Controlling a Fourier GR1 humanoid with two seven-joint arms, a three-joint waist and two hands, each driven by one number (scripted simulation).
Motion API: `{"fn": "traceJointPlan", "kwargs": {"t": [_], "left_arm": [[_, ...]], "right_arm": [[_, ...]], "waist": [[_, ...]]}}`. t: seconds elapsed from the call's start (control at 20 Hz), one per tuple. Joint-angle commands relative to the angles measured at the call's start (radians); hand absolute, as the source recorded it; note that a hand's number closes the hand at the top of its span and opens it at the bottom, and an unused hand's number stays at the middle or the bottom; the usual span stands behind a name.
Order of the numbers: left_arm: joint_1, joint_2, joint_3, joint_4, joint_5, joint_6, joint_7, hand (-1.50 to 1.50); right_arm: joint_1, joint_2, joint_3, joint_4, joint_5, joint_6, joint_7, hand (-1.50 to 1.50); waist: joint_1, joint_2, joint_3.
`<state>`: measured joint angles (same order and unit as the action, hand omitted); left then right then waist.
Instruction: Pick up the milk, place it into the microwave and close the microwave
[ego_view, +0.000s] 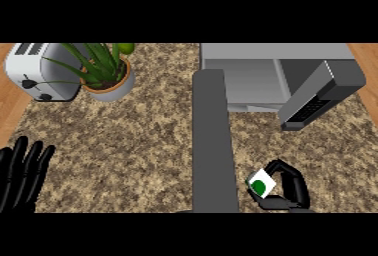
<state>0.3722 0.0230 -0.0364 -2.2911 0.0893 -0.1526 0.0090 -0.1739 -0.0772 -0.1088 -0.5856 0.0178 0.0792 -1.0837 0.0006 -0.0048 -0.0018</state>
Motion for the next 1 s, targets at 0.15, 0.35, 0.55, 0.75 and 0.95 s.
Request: {"fn": "traceJointPlan", "kwargs": {"t": [0.15, 0.35, 0.55, 0.75, 0.95], "left_arm": [[0.021, -0.022, -0.014, 0.051, -0.01, 0.005, -0.048, -1.5], [-0.048, 0.01, 0.055, 0.068, 0.033, -0.019, -0.01, -1.5], [0.016, -0.01, 0.057, 0.017, 0.042, -0.023, -0.005, -1.5], [-0.012, 0.039, 0.151, 0.061, 0.122, -0.063, -0.011, -1.5], [-0.062, 0.083, 0.205, 0.005, 0.179, -0.047, 0.098, -1.5]], "right_arm": [[0.129, 0.001, 0.044, -0.234, -0.018, 0.035, 0.002, 1.5], [0.128, 0.075, 0.094, -0.414, -0.028, -0.091, 0.17, 1.5], [0.125, 0.076, 0.142, -0.501, 0.012, -0.174, 0.245, 1.5], [-0.04, 0.076, 0.175, -0.453, 0.044, -0.264, 0.374, 1.5], [-0.155, 0.077, 0.172, -0.396, 0.063, -0.396, 0.498, 1.5]], "waist": [[-0.001, 0.003, 0.001], [-0.001, 0.003, 0.001], [0.002, 0.003, 0.001], [0.009, 0.004, 0.001], [0.011, 0.005, 0.002]]}}
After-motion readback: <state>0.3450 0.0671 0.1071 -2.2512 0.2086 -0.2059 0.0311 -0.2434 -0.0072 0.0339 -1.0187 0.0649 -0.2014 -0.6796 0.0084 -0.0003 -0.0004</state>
